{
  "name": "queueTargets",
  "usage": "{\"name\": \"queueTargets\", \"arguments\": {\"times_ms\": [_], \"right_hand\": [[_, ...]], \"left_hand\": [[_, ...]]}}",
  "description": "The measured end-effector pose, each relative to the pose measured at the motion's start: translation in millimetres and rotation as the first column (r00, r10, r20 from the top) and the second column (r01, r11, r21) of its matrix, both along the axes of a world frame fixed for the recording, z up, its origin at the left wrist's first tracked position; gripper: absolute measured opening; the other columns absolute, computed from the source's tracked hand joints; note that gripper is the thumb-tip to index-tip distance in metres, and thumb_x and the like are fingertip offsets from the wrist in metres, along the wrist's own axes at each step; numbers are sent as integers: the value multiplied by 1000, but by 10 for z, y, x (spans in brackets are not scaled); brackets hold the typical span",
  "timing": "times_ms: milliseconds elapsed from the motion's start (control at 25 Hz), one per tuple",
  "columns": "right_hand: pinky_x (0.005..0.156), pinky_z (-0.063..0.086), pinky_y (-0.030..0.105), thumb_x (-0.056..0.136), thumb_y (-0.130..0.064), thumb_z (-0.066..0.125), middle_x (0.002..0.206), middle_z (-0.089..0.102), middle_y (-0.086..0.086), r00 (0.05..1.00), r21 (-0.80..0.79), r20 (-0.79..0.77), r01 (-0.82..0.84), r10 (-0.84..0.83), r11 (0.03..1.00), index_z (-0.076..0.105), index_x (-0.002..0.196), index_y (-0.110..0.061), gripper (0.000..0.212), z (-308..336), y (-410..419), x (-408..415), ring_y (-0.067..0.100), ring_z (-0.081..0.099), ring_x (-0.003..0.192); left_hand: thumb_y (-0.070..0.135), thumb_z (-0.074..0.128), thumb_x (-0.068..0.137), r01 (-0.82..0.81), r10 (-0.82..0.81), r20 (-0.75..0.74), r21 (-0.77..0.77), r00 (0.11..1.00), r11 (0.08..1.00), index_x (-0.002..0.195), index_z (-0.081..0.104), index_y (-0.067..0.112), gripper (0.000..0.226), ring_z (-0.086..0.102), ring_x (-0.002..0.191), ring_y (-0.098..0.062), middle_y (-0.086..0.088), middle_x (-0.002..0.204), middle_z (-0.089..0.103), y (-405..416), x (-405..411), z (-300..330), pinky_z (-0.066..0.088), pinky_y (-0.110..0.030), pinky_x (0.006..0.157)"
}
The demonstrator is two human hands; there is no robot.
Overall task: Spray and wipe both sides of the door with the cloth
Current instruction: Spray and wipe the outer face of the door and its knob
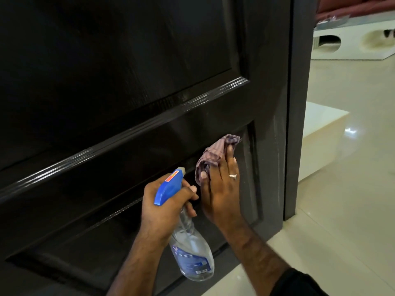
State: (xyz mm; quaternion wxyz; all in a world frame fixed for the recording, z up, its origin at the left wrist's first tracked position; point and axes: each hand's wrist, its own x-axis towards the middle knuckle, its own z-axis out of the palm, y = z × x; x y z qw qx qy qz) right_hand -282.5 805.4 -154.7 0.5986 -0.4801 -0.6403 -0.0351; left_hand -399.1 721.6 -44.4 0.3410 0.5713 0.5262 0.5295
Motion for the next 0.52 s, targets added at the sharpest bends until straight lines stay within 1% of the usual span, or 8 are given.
{"name": "queueTargets", "arguments": {"times_ms": [40,80,160,240,320,400,440,520], "right_hand": [[127,26,63,107,-18,53,169,36,25,994,19,108,-33,31,999,61,145,1,43,-46,61,167,38,22,164],[125,28,64,107,-20,54,170,36,23,983,36,182,-25,18,999,63,143,-2,41,-79,159,374,36,23,164],[124,29,64,105,-22,54,168,41,19,960,51,279,24,-37,998,66,141,-5,41,-62,294,746,33,26,163],[125,29,60,104,-27,49,167,45,14,937,72,344,39,-62,997,63,147,-8,49,-26,345,981,31,27,163],[123,30,54,109,-32,43,167,45,14,959,66,268,81,-96,995,58,152,-6,52,-11,380,1047,30,31,161],[123,32,55,111,-29,45,167,43,18,984,10,123,131,-131,991,57,151,-4,49,-44,481,1033,33,33,159],[124,32,57,110,-27,46,166,43,20,986,-15,98,136,-134,991,58,149,-3,48,-142,530,1024,36,33,159],[127,29,57,107,-25,48,165,44,23,986,-33,133,108,-103,994,59,148,-1,49,-485,536,1029,39,34,158]], "left_hand": [[-5,73,89,3,-3,11,-5,1000,1000,76,65,-4,15,62,48,-35,-21,71,69,38,41,-9,55,-46,57],[-4,74,86,14,-14,26,-2,1000,1000,77,64,-6,14,61,46,-34,-22,70,68,81,78,-7,54,-45,55],[5,74,81,38,-38,48,7,998,999,79,62,-11,20,60,45,-32,-22,70,68,156,163,24,53,-44,54],[7,75,81,63,-64,48,6,997,998,82,61,-13,24,61,46,-31,-22,71,68,228,280,53,54,-46,55],[0,75,87,92,-93,39,5,995,996,83,61,-13,20,61,48,-32,-23,72,68,295,417,69,56,-48,56],[-5,71,91,116,-116,26,1,993,993,83,61,-14,16,61,49,-33,-23,72,68,362,536,29,56,-50,57],[-6,70,91,127,-127,23,-8,992,992,84,60,-15,16,62,48,-33,-23,72,68,397,591,-25,56,-50,56],[-4,72,91,139,-139,25,-31,990,990,85,59,-15,18,62,48,-32,-24,72,68,441,653,-137,56,-50,56]]}}
